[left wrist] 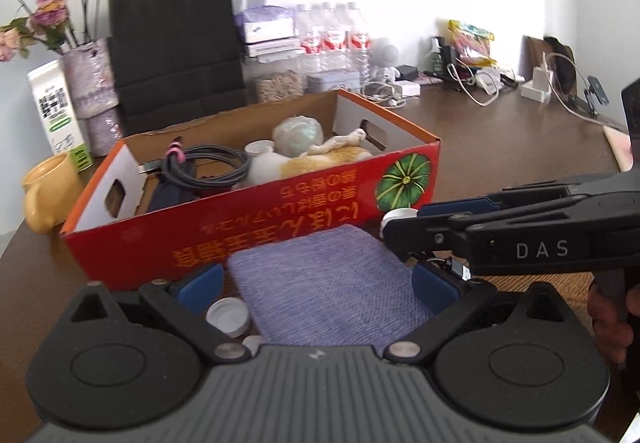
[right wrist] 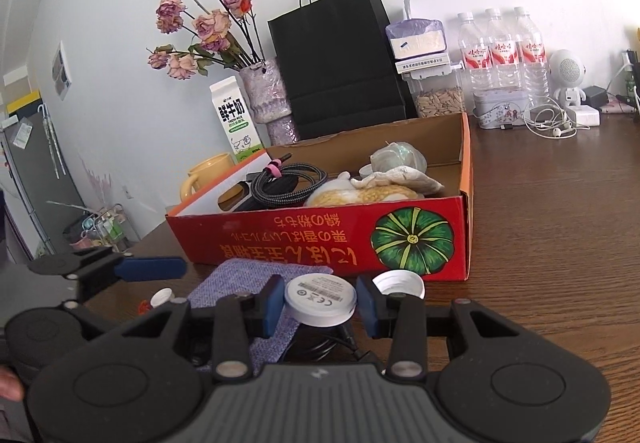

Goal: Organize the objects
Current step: 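Grasp the purple cloth with the left gripper while the right holds the puck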

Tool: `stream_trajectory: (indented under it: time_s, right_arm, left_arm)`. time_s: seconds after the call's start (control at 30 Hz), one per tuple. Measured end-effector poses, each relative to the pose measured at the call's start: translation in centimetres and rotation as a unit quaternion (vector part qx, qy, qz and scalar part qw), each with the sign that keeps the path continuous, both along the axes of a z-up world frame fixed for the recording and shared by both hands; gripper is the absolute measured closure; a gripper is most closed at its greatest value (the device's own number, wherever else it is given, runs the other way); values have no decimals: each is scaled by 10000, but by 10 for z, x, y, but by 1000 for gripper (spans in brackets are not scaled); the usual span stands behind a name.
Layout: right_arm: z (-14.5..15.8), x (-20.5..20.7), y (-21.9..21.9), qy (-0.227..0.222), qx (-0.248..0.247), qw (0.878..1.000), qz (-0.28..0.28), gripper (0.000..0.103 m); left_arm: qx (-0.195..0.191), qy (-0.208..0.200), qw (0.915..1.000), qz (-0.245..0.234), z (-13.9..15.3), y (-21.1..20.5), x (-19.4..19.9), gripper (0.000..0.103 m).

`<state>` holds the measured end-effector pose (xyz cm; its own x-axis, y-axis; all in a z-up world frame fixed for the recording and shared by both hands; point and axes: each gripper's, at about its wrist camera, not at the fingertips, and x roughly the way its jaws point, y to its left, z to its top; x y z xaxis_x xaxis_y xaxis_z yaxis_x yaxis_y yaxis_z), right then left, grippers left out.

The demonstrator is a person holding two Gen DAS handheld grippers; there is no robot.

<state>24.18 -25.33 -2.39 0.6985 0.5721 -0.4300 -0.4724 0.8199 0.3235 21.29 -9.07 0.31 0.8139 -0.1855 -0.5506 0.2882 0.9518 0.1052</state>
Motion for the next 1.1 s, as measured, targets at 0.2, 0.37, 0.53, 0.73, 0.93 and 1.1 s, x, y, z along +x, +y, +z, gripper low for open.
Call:
stream_trajectory:
  time_s: [0.2,0.37,0.53,0.73,0.93,1.1]
  right_arm:
    - [-4,3,-3,112,56,9999,41,65]
    - [-8,6,-4,218,117,9997,81,65]
    - [-9,6,-6,230,183,9995,83,65]
    - [-7,3,-11,168,323,9993,-9,65]
    - [-6,2,-14,120,415,9991,-13,65]
    - [-7,2,-14,123,421,9990,8,65]
  left_arm:
    - [162,164,9993,-303,-11,-18,16,16]
    - [222,338,9980,-489,-19,-22,21,44]
    - [248,355,9975,-555,-20,-23,19,52]
    - [251,345,9977,-527,-22,-24,19,65]
    - [283,347,9976,-529,-22,-25,19,68]
    - [379,327,9974,-524,-24,-28,18,71]
